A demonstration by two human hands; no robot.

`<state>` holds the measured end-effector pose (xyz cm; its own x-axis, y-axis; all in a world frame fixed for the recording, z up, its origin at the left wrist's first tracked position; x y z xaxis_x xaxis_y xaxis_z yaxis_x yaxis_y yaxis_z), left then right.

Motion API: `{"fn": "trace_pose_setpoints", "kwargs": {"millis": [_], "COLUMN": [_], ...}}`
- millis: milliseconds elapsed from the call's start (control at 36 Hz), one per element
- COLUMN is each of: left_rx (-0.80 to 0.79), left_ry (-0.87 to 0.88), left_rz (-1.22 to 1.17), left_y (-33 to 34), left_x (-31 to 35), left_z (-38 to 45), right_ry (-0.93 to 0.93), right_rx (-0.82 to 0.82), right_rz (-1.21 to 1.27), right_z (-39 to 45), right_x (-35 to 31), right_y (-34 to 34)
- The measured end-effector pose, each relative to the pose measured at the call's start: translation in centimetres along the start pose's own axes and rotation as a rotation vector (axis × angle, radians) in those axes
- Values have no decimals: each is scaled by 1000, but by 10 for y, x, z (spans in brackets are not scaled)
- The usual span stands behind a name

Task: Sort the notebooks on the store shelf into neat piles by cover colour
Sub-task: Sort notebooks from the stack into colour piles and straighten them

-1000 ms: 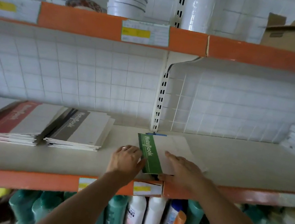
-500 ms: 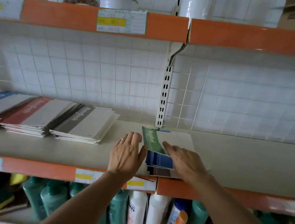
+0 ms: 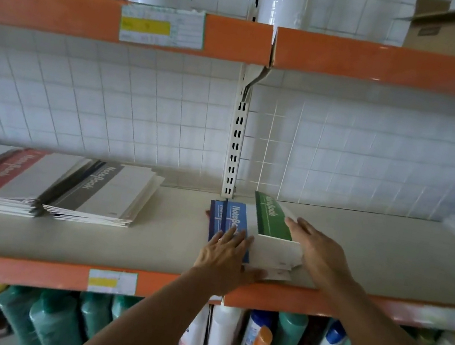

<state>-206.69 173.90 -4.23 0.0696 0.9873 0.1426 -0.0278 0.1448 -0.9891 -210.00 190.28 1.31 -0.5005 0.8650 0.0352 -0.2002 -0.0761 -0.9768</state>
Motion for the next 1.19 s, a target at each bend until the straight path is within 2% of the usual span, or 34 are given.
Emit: {"fn": "trace_pose_setpoints", "kwargs": {"millis": [250,472,722,917,1000,1194], "left_rx": [-18,98,106,327,448,514], "left_ry": [52,53,-5,10,24,-61], "left_rz": [174,214,176,28,47,159], "left_y": [-4,-21,-22,-44,-63,-81], "left_x": [4,21,21,3,-10,-67], "left_z": [-9,-37,-67,-99,-115,-159], "right_ry": [29,-9,-15,-68,-91,-160], "right_rx": [43,22,61,118,148,168], "right_rz": [3,-3,28,65,99,171], "right_z": [-5,-16,-30,-33,-31,-29], "right_x": [-2,-21,-21,-32,-45,-90], "right_y": [-3,-11,-8,-12,-15,-23]}}
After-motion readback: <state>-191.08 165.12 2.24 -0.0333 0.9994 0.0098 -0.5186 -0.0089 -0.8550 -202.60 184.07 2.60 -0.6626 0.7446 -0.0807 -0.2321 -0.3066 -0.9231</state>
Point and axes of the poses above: each hand's wrist, its own z-axis towards the middle knuckle, its own y-axis out of the palm, x = y × z, the point moved 5 cm from there along z, towards the middle knuckle, and after that the axes turned 7 degrees about -y, right-handed, at the moved point
